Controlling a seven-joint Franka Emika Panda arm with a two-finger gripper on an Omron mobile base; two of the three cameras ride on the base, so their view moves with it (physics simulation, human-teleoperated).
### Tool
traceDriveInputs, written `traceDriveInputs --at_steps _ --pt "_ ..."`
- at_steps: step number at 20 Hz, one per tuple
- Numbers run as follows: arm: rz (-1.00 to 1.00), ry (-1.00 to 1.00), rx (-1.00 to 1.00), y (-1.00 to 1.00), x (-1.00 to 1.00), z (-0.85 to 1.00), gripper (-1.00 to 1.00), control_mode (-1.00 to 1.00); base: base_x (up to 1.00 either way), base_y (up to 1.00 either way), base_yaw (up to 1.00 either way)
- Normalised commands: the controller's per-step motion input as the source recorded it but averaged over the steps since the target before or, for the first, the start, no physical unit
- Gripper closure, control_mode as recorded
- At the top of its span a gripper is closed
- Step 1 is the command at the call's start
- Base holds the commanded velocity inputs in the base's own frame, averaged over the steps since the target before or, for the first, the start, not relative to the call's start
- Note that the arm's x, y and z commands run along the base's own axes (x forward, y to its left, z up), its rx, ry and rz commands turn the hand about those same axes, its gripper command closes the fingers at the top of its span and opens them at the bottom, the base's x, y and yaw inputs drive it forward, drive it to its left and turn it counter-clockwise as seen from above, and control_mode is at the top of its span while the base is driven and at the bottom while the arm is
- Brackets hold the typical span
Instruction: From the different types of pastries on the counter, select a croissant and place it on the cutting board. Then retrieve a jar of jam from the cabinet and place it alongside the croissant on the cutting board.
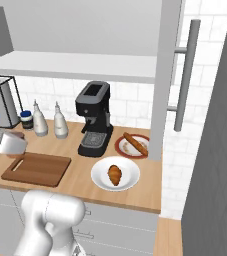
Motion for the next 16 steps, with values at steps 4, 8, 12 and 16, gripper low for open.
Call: traceDriveInputs --at_steps 4,8,12,16 --pt "0.00 -0.09 -0.02 0.42 0.06 -1.00 1.00 -1.00 0.00 0.00 0.00" --pt "0.01 -0.15 -0.05 0.14 0.10 -1.00 1.00 -1.00 0.00 0.00 0.00" --pt "0.05 -0.23 -0.06 -0.01 0.08 -1.00 1.00 -1.00 0.00 0.00 0.00" --pt "0.05 -0.30 -0.08 -0.10 0.04 -1.00 1.00 -1.00 0.00 0.00 0.00"
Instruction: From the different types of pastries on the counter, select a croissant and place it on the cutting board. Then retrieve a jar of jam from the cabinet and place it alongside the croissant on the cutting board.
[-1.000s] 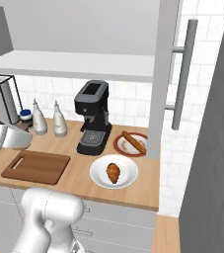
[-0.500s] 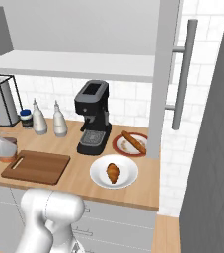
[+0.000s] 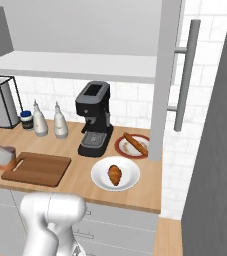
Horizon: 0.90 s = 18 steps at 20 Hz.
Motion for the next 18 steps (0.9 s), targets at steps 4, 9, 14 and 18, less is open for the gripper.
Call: traceDriveInputs --at_steps 4,9,14,18 --pt "0.03 -0.36 -0.05 -0.24 0.09 -1.00 1.00 -1.00 0.00 0.00 0.00" --pt "0.01 -0.27 0.01 -0.35 0.35 -1.00 1.00 -1.00 0.00 0.00 0.00" --pt "0.00 -0.14 0.09 -0.07 0.63 -0.75 1.00 -1.00 0.00 0.00 0.00" --pt "0.00 -0.14 0.08 0.00 0.50 -0.42 1.00 -1.00 0.00 0.00 0.00"
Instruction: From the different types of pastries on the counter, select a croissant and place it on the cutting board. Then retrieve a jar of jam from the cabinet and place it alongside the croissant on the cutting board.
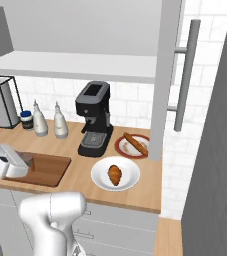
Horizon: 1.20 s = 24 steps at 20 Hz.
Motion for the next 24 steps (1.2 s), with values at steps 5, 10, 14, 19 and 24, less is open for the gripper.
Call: traceDriveInputs --at_steps 5,10,14,19,24 --pt "0.00 0.05 0.03 0.15 0.00 -0.03 1.00 -1.00 0.00 0.00 0.00" --pt "0.00 0.03 0.00 0.50 0.12 -0.27 1.00 -1.00 0.00 0.00 0.00" --pt "0.00 -0.02 0.00 0.30 0.51 -0.33 1.00 -1.00 0.00 0.00 0.00" --pt "0.00 0.00 0.00 0.16 0.44 -0.40 1.00 -1.00 0.00 0.00 0.00" --pt "0.00 0.00 0.02 0.12 0.48 -0.44 1.00 -1.00 0.00 0.00 0.00"
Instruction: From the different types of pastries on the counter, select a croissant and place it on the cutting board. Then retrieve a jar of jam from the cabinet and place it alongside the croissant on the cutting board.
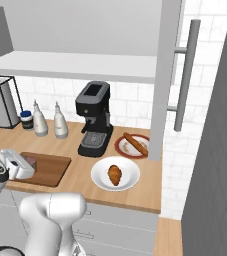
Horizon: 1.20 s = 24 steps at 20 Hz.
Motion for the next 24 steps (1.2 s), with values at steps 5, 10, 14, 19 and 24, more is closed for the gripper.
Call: traceDriveInputs --at_steps 5,10,14,19,24 --pt "0.00 0.02 0.00 0.40 0.51 -0.06 1.00 -1.00 0.00 0.00 0.00" --pt "0.00 0.02 0.01 0.39 0.44 -0.06 1.00 -1.00 0.00 0.00 0.00" --pt "-0.06 0.08 0.04 0.10 0.29 -0.37 1.00 -1.00 0.00 0.00 0.00" --pt "-0.06 0.04 0.03 0.19 0.18 -0.38 1.00 -1.00 0.00 0.00 0.00" --pt "0.00 -0.01 -0.01 0.00 0.14 -0.18 1.00 -1.00 0.00 0.00 0.00"
